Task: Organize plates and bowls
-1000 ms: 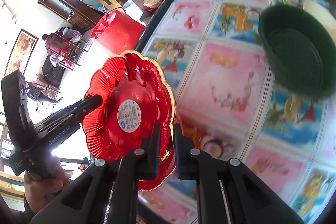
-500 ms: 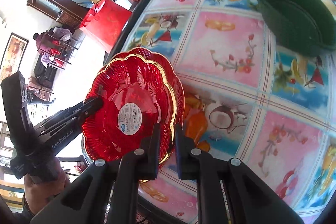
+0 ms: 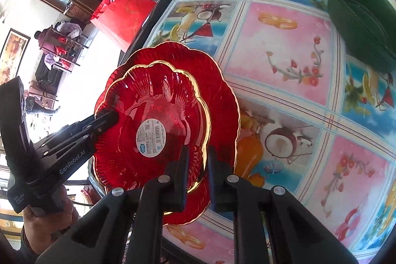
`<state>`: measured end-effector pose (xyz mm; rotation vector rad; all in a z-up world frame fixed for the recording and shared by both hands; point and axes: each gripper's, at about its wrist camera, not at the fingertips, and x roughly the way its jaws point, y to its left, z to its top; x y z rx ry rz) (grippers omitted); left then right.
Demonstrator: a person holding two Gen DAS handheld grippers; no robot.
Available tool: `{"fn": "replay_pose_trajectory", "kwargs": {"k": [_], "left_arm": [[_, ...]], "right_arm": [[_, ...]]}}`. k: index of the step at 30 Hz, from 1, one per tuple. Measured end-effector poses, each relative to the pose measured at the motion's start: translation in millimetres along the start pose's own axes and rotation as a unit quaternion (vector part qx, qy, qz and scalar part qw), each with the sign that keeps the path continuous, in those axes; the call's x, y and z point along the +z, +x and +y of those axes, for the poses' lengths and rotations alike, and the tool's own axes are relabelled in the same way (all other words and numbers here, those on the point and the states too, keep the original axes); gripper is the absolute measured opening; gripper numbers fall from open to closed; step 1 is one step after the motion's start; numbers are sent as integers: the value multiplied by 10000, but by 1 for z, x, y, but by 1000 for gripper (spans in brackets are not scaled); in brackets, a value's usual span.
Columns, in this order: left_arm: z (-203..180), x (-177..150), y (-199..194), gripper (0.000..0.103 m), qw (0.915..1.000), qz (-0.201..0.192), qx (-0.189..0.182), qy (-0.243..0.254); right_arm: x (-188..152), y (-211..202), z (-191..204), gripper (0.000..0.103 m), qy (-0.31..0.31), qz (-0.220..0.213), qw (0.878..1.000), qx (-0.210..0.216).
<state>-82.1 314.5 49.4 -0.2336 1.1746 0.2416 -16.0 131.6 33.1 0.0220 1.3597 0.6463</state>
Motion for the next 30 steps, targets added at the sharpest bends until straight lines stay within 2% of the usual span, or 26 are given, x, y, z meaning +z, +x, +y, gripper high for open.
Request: {"fn": "replay_pose_trajectory", "kwargs": {"k": [7, 17, 30], "left_arm": [[-3, -2, 4, 24, 9999, -59, 76, 120], [-12, -9, 1, 25, 9984, -310, 325, 350], [-18, -16, 0, 27, 9954, -410, 621, 601]], "right_arm": [[2, 2, 7, 13, -116, -16, 9994, -320], [3, 7, 16, 16, -402, -54, 9943, -990], [3, 8, 30, 19, -660, -103, 9877, -1415]]}}
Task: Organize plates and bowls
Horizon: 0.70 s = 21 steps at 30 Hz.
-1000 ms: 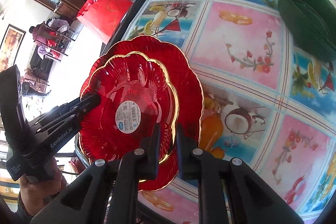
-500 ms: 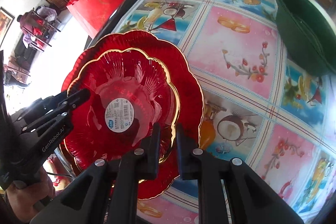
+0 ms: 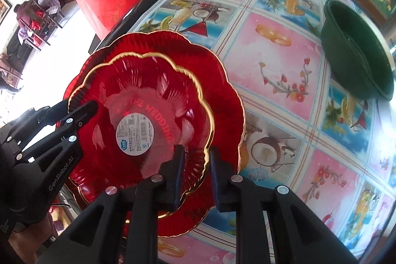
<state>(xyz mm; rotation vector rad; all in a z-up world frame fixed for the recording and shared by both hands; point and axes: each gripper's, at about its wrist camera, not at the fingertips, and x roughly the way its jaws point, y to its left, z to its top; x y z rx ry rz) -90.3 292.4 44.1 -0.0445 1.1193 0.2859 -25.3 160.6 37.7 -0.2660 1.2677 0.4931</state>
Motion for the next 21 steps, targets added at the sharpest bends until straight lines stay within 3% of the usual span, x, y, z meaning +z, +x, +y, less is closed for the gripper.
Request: {"fn": "replay_pose_trajectory", "kwargs": {"k": [10, 12, 16, 19, 21], "left_arm": [[2, 2, -4, 28, 9999, -133, 28, -92], [5, 5, -9, 30, 9997, -180, 26, -146], [6, 10, -21, 53, 9992, -317, -51, -244], [4, 16, -34, 56, 9985, -469, -95, -250], [3, 19, -40, 56, 9983, -499, -154, -270]], "right_arm": [[-2, -6, 1, 21, -3, -122, 9999, 13], [-5, -13, -2, 34, 53, -187, 9998, 94], [-6, -24, -7, 37, 162, -335, 9987, 350], [-8, -35, -9, 41, 190, -489, 9977, 423], [-8, -43, -11, 53, 227, -602, 9970, 420]]}}
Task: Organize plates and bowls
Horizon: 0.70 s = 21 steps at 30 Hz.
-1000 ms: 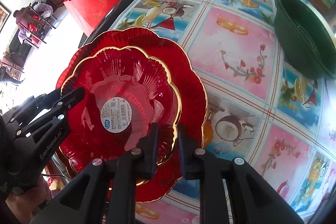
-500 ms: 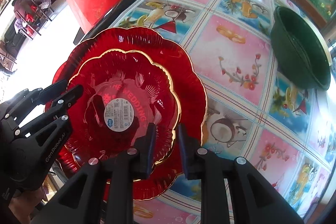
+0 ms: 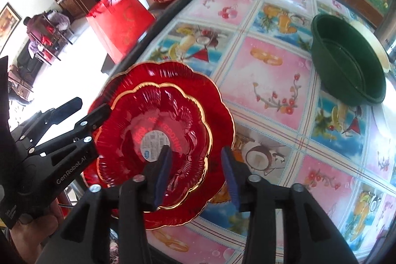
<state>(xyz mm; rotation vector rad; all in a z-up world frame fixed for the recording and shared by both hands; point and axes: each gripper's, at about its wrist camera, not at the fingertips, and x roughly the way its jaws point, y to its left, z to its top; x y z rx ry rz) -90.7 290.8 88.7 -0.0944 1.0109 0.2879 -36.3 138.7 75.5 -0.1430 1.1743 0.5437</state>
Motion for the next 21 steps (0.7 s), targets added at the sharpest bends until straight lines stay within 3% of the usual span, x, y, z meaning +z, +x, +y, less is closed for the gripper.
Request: {"fn": "replay_pose_trajectory", "kwargs": {"k": [6, 9, 21], "left_arm": [[-14, 14, -20, 56, 9996, -143, -216, -89], [-29, 22, -29, 67, 9990, -216, -378, -123], [-122, 49, -44, 67, 9958, -214, -878, 127]], "right_arm": [[-1, -25, -12, 59, 193, -293, 9994, 42], [-1, -39, -24, 67, 255, -477, 9985, -46], [-6, -68, -106, 71, 744, -623, 9949, -258]]}}
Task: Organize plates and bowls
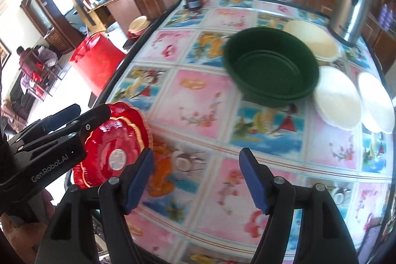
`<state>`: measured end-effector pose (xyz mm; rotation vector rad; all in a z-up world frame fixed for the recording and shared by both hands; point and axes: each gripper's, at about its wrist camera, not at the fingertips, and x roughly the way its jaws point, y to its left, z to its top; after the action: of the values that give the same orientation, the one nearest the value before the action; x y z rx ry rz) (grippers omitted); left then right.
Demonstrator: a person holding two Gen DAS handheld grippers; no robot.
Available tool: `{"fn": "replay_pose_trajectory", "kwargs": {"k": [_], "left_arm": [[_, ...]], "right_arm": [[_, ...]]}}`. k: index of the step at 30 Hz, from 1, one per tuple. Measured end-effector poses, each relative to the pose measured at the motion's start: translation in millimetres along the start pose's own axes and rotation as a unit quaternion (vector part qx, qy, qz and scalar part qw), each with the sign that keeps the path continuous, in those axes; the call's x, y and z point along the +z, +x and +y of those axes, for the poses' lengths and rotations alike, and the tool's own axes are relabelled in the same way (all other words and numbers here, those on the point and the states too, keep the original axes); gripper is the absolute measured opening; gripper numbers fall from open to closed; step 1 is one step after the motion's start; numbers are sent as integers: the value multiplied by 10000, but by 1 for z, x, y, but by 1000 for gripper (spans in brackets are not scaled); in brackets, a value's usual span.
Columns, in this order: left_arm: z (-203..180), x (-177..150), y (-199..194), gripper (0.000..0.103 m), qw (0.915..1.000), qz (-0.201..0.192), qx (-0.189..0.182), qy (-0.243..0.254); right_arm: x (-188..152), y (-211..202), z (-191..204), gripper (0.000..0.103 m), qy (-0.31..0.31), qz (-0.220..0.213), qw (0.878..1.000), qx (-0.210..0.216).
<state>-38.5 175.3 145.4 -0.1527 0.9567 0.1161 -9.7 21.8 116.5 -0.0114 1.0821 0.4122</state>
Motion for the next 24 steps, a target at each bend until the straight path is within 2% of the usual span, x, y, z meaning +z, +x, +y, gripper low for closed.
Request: {"fn": "replay_pose_trajectory", "kwargs": {"k": [11, 24], "left_arm": [[-60, 22, 24, 67, 9996, 106, -168, 224], [-102, 37, 47, 67, 9990, 162, -163, 390]], "right_arm": [[5, -9, -69, 74, 490, -47, 9986, -217], [16, -10, -109, 76, 666, -64, 9976, -184]]}}
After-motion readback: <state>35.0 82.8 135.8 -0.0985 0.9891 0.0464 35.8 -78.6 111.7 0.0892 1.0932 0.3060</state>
